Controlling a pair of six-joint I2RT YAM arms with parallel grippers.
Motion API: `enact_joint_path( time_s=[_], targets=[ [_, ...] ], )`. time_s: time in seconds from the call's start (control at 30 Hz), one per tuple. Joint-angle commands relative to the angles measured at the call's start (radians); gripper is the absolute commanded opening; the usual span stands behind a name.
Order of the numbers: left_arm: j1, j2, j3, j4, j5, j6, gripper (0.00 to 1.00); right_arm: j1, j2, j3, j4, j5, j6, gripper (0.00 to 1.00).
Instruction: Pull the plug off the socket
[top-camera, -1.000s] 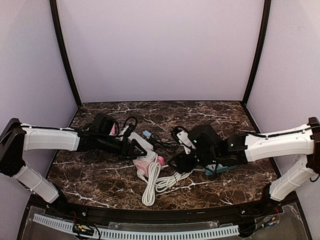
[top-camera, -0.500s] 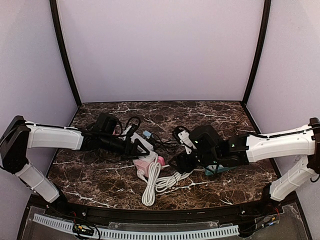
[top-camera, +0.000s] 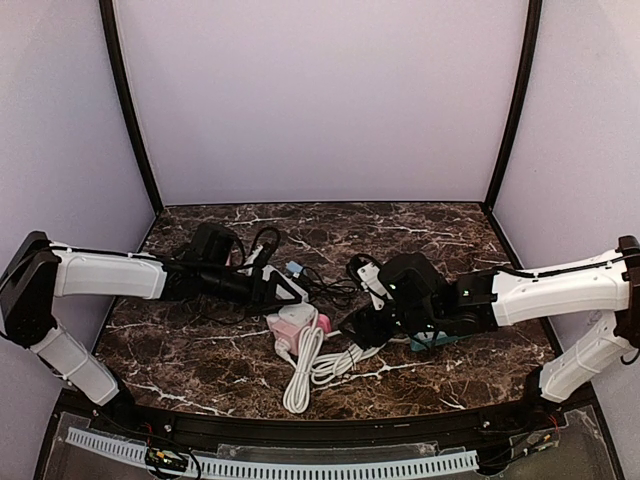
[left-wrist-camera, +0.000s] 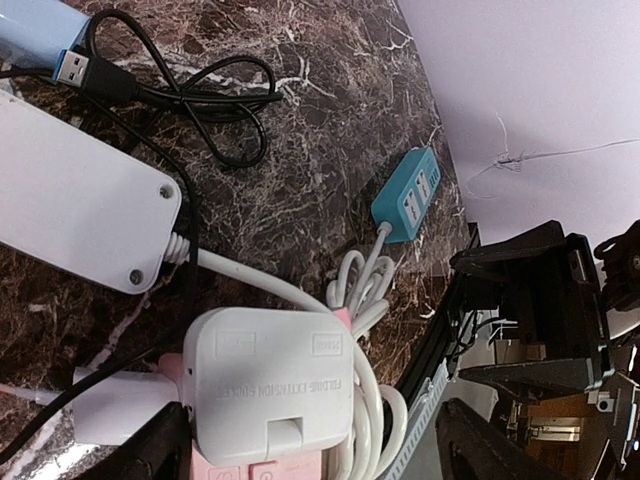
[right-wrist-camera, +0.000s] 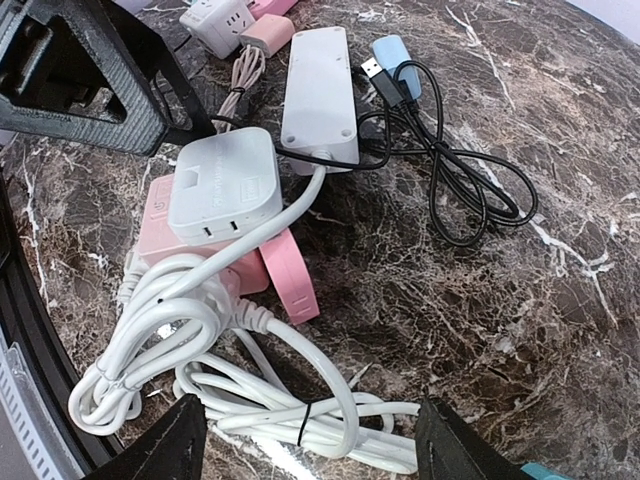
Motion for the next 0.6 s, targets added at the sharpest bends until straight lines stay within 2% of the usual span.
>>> enact_joint_path(
  time_s=[0.0, 0.3, 0.47, 0.57],
  targets=[
    [-0.009, -0.056, 0.021, 0.062, 0.031, -0.026, 0.83, 0.007, -0.016, -0.016, 0.022, 0.020, 0.017, 0.71],
    [-0.010, -0.061, 0.013, 0.108, 0.073, -0.046, 0.83, 0.007, -0.004, -0.013, 0.030, 0.034, 0.032, 0.73],
    [-0.010, -0.054, 0.069, -0.082, -0.029, 0.075, 0.84, -0.009, 0.022, 0.024, 0.028, 0.022, 0.074, 0.80],
    [-0.009, -0.070, 0.073, -0.140, -0.123, 0.094, 0.85, -0.065, 0.039, 0.034, 0.045, -0.049, 0.121, 0.81]
  ],
)
